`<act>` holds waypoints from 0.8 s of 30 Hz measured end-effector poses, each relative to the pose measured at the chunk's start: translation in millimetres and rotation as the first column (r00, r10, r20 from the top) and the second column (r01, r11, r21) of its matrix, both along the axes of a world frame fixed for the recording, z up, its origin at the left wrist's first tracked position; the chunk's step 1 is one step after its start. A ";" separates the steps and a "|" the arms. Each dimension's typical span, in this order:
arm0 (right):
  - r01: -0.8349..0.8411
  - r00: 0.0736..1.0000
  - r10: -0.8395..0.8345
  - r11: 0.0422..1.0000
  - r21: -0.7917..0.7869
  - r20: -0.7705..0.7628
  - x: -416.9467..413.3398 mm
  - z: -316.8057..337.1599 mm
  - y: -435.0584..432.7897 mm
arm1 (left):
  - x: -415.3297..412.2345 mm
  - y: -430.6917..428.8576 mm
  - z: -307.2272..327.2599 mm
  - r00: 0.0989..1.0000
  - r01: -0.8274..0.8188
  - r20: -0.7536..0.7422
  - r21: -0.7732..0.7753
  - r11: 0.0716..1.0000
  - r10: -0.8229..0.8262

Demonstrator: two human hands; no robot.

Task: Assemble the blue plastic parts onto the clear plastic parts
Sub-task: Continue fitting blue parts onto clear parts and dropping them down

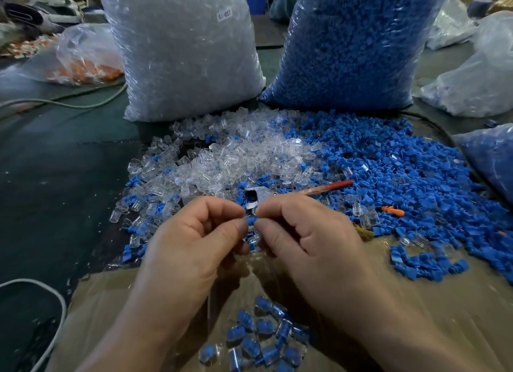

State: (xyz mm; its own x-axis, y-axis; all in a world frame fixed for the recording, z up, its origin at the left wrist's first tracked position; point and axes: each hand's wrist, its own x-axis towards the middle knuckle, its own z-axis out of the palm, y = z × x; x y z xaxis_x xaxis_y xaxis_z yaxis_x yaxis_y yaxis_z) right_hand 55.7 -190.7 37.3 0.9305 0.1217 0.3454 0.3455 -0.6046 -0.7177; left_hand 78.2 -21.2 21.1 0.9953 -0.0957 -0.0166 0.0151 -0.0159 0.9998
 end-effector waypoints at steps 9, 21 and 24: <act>-0.087 0.983 0.120 0.971 -0.223 0.139 0.3 1.8 1.2 | -0.7 4.9 8.4 0.975 0.141 -0.152 -0.160 0.977 -0.165; 0.067 0.970 -0.217 0.677 -0.733 -0.112 24.7 -7.8 -40.7 | 4.9 9.2 -0.7 0.993 0.068 -0.088 -0.084 0.994 -0.075; 0.079 0.967 -0.235 0.649 -0.756 -0.101 27.4 -4.0 -39.1 | 3.6 8.5 0.5 0.991 0.081 -0.096 -0.087 0.993 -0.090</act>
State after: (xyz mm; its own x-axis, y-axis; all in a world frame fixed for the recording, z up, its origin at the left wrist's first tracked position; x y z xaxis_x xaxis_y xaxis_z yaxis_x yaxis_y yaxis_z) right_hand 83.1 -229.8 33.3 0.9932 0.1102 0.0370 0.1117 -0.9929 -0.0414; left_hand 81.9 -12.7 21.6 0.9771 -0.1857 -0.1040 0.1170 0.0609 0.9913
